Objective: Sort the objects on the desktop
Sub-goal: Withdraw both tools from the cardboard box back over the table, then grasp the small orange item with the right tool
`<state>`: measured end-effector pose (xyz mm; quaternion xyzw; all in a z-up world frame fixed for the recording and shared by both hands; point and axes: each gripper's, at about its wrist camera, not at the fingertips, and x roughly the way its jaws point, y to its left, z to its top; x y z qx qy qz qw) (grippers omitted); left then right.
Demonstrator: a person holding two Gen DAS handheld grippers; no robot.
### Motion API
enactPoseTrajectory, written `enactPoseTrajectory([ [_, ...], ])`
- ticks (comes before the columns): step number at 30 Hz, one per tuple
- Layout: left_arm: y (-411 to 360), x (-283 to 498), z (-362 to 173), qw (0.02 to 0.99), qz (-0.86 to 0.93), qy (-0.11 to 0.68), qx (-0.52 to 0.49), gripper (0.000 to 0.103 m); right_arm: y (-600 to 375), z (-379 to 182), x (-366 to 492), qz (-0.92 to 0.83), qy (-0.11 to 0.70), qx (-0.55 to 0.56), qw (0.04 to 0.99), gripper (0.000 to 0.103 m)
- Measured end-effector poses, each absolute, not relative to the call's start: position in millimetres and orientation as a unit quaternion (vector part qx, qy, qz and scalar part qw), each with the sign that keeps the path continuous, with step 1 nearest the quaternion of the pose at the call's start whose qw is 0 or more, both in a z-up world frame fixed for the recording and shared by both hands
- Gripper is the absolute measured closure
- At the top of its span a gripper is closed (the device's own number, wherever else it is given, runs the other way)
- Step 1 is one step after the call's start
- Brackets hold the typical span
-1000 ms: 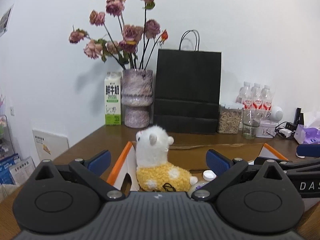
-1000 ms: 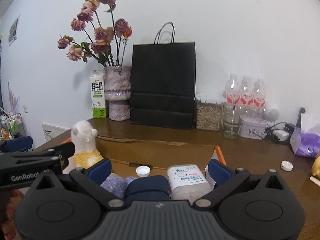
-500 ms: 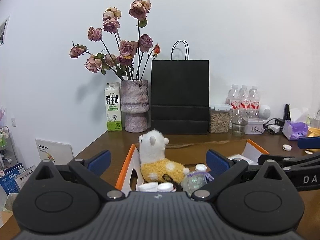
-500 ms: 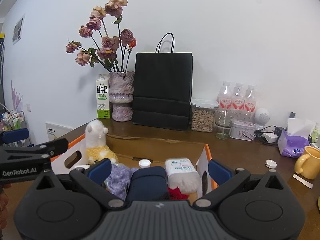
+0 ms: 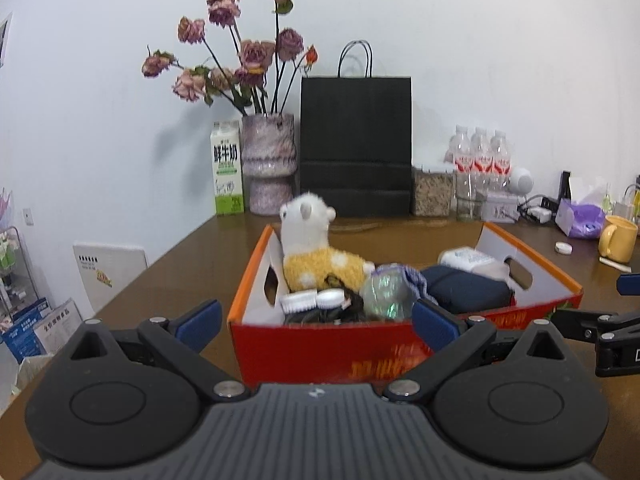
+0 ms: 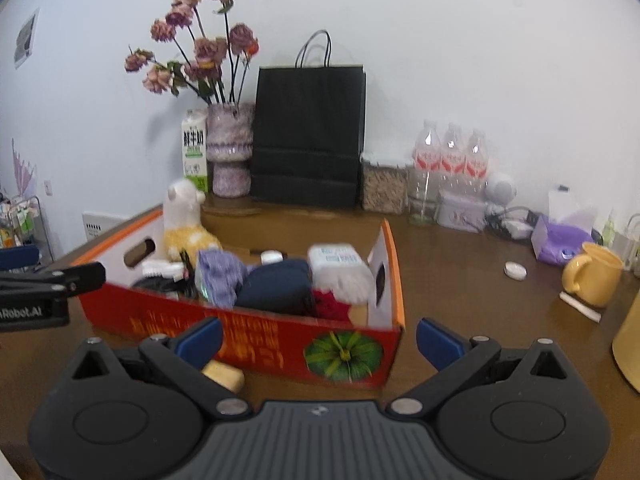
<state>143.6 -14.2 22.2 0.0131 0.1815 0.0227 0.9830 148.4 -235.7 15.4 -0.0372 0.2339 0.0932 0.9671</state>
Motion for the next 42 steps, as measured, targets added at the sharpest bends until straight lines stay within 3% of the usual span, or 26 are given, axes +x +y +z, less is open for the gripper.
enactPoseTrajectory([
  [33, -29.7, 132.4, -19.8, 0.965, 0.019, 0.261, 0.006, 0.000, -266.3, -49.8, 167.9, 0.127, 0.324, -0.035, 0.937, 0.006],
  [42, -30.3, 133.3, -22.9, 0.964, 0.018, 0.266, 0.002, 0.000, -265.0, -52.7, 171.0, 0.140, 0.336, -0.039, 0.931, 0.000],
])
